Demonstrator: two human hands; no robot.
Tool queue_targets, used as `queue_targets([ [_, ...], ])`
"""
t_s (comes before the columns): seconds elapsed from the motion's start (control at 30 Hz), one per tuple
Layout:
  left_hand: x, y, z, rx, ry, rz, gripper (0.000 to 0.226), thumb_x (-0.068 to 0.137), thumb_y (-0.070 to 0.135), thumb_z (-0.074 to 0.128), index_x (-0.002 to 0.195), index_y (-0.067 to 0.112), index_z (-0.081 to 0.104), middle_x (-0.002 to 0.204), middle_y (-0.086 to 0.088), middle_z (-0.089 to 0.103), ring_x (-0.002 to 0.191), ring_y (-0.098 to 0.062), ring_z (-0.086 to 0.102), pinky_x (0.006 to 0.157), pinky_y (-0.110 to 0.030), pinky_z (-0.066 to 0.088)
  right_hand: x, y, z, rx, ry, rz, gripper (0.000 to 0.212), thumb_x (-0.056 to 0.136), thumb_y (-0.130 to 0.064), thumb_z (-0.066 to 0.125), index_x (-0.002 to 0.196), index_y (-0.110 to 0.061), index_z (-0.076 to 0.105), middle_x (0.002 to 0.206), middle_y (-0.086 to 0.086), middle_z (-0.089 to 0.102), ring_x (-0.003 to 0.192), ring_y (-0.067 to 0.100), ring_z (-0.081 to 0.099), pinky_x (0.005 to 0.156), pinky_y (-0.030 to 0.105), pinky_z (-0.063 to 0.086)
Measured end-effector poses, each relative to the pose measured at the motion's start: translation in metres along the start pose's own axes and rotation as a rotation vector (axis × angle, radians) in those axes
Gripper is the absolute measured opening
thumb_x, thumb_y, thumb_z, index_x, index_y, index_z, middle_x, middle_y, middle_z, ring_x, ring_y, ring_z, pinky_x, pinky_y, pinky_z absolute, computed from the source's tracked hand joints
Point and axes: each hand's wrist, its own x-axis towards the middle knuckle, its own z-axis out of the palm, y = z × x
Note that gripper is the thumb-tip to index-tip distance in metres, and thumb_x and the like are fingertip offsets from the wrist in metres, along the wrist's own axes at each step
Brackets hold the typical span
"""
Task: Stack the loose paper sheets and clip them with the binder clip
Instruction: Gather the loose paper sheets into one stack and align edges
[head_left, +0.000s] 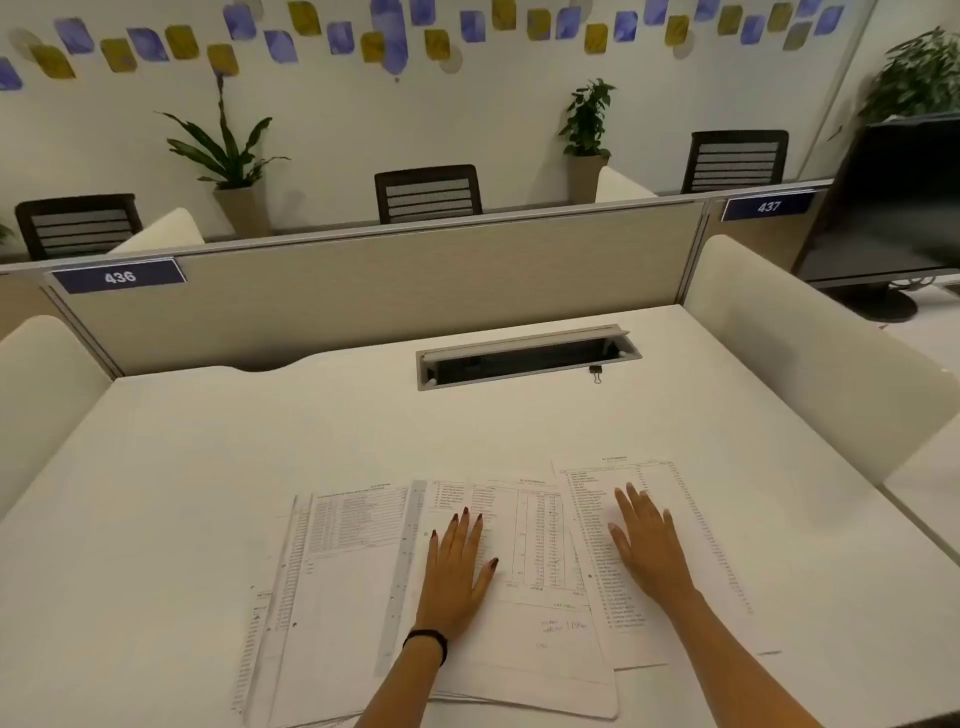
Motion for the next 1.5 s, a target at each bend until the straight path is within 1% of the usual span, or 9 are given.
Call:
queue_targets([
  [0.17,-0.009,0.0,-0.002,0.041,-0.026,-0.022,0.077,0.082,0.063,-0.002,0.146,0.02,0.002,0.155,-0.001,-0.006,0.144,-0.023,-0.01,0.11,-0.029,-0.025,-0.009,0.006,0.009,0.035,-0.035,0.033,0.068,0.089,-0.056,0.004,0.146,-0.02,0.002,0.157,0.003,-0.002,0.146,0.02,0.001,0.119,0.044,0.001],
  [0.3,-0.014,0.007,-0.007,0.04,-0.035,-0.027,0.077,0.09,0.059,-0.001,0.141,0.012,0.034,0.149,-0.011,0.033,0.139,-0.029,0.028,0.11,-0.031,-0.014,-0.012,0.009,0.014,0.008,-0.033,0.038,0.067,0.089,-0.052,0.004,0.147,-0.019,0.005,0.157,0.002,-0.002,0.146,0.02,0.001,0.118,0.042,-0.001],
  [0.43,-0.013,-0.001,0.007,0.044,-0.008,-0.039,0.08,0.08,0.064,-0.008,0.147,0.023,0.006,0.156,0.0,-0.003,0.145,-0.023,-0.003,0.108,-0.031,-0.026,-0.011,0.009,0.018,0.03,-0.009,0.039,0.072,0.086,-0.057,-0.005,0.146,-0.02,0.004,0.153,-0.001,-0.008,0.145,0.019,-0.001,0.117,0.039,-0.005],
  [0.6,-0.012,-0.003,0.011,0.045,-0.006,-0.056,0.063,0.092,0.054,0.016,0.146,0.026,0.003,0.153,0.004,-0.011,0.144,-0.018,-0.011,0.11,-0.029,-0.026,-0.014,0.002,0.025,0.078,0.017,0.049,0.054,0.098,-0.033,0.028,0.146,-0.018,0.009,0.158,0.004,0.004,0.145,0.019,0.001,0.117,0.039,-0.006],
  [0.73,-0.012,-0.005,0.013,-0.018,0.033,-0.06,0.063,0.095,0.049,0.026,0.145,0.025,-0.003,0.151,0.003,-0.017,0.142,-0.014,-0.017,0.111,-0.023,-0.024,-0.017,-0.012,0.032,0.106,0.038,0.055,0.054,0.098,-0.034,0.027,0.146,-0.017,0.01,0.157,0.005,0.005,0.145,0.019,0.002,0.117,0.041,-0.005],
  [0.9,-0.012,-0.006,0.013,-0.085,0.069,-0.048,0.064,0.095,0.047,0.035,0.146,0.023,0.006,0.152,0.005,-0.011,0.141,-0.009,-0.013,0.111,-0.018,-0.022,-0.024,-0.038,0.038,0.095,0.063,0.098,0.067,0.09,-0.046,-0.002,0.146,-0.013,0.015,0.156,0.011,0.009,0.145,0.026,0.008,0.115,0.041,-0.007],
  [1.2,-0.01,-0.005,0.013,-0.192,0.082,-0.07,0.063,0.093,0.044,0.044,0.145,0.022,0.018,0.156,0.0,0.004,0.144,-0.013,0.001,0.116,-0.026,-0.007,-0.03,-0.015,0.014,0.233,0.319,0.301,0.044,0.09,-0.015,0.052,0.132,0.0,0.045,0.145,0.027,0.034,0.136,0.037,0.031,0.111,0.051,0.022],
  [1.4,-0.009,0.004,0.003,-0.601,0.186,-0.22,0.058,0.085,0.024,0.066,0.136,0.013,0.041,0.151,-0.002,0.03,0.14,-0.019,0.024,0.119,-0.04,0.013,-0.041,0.002,0.021,0.192,0.24,0.426,0.055,0.09,-0.03,0.052,0.136,-0.003,0.039,0.149,0.027,0.026,0.14,0.038,0.02,0.115,0.054,0.009],
  [1.5,-0.01,0.006,0.002,-0.639,0.198,-0.239,0.057,0.084,0.021,0.067,0.135,0.012,0.042,0.15,-0.003,0.032,0.139,-0.02,0.026,0.119,-0.04,0.014,-0.044,-0.023,0.03,0.152,0.223,0.381,0.065,0.089,-0.047,0.03,0.138,-0.006,0.037,0.15,0.025,0.025,0.14,0.037,0.021,0.114,0.054,0.007],
])
